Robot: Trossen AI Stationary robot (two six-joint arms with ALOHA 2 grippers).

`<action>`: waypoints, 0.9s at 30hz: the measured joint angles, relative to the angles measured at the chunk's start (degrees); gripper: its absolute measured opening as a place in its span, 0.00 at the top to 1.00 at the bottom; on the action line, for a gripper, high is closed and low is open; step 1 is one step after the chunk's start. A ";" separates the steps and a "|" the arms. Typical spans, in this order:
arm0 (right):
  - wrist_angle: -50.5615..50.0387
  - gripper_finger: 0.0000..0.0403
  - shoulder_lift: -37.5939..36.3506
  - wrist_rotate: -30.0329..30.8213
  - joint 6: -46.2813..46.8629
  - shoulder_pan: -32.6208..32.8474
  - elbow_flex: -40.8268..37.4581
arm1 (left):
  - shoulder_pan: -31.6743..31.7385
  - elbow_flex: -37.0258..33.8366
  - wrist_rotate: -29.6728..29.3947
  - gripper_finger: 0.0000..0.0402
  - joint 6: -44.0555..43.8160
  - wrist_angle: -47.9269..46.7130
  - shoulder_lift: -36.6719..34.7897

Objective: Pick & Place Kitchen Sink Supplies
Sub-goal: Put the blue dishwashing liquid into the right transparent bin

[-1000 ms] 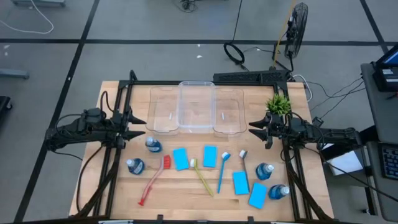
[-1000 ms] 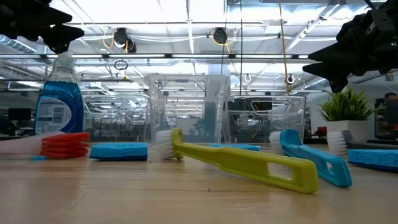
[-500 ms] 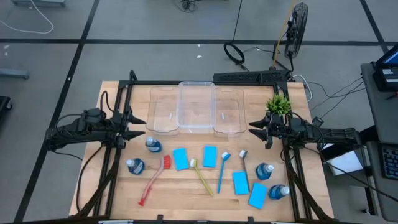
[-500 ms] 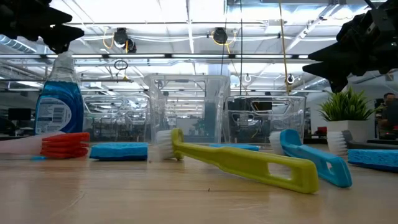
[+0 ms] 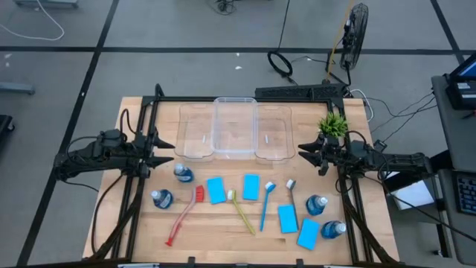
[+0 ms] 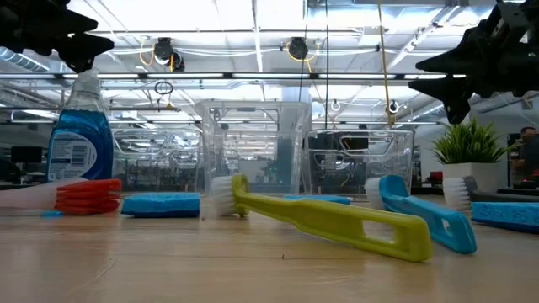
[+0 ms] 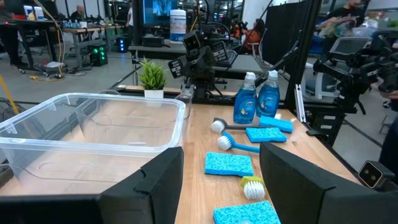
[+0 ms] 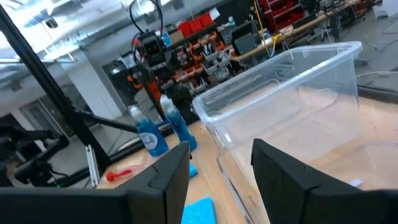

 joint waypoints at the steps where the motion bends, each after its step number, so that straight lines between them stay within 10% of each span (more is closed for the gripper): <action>1: 0.02 0.60 0.00 -0.02 -0.24 0.00 0.00 | 0.00 0.00 -0.01 0.47 0.00 0.00 -0.01; 21: 19.32 0.62 0.41 -6.30 -1.18 0.44 1.24 | 0.00 0.00 -3.16 0.47 7.66 0.02 0.01; 27: 7.99 0.63 4.32 -8.11 -1.27 2.96 11.11 | -0.01 0.00 -4.50 0.47 6.80 0.00 0.00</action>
